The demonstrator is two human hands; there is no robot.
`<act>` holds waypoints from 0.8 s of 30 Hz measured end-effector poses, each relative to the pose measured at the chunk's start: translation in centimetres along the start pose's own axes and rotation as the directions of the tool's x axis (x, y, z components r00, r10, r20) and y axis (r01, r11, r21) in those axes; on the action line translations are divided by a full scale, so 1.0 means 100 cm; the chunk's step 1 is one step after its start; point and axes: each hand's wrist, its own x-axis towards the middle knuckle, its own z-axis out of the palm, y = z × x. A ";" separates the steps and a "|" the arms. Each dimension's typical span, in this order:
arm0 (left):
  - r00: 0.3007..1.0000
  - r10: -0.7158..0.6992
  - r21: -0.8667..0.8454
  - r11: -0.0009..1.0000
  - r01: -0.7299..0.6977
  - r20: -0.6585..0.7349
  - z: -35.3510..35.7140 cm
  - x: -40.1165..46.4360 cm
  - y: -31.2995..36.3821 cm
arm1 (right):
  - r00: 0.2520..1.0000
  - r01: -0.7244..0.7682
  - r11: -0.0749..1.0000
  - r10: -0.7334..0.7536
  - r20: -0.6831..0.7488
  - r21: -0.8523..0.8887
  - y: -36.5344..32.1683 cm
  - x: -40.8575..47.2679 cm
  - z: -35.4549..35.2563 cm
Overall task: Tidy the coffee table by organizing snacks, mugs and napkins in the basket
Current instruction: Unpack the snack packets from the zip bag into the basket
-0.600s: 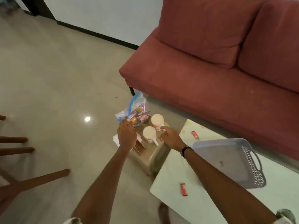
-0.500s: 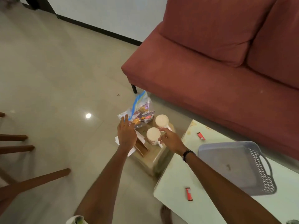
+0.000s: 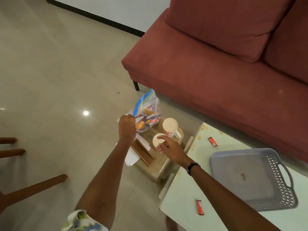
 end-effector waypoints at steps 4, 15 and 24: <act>0.995 -0.063 -0.215 0.976 0.045 -0.075 -0.040 0.018 0.008 | 0.999 0.041 0.999 -0.041 -0.029 0.005 -0.011 -0.009 -0.011; 0.983 -0.153 -0.630 0.775 0.053 -0.105 -0.164 0.031 0.056 | 0.971 0.221 0.972 -0.211 -0.114 0.083 -0.074 -0.043 -0.050; 0.970 -0.206 -0.886 0.416 0.205 0.128 -0.237 -0.063 0.156 | 0.927 0.305 0.814 -0.135 -0.351 0.494 -0.118 -0.145 -0.103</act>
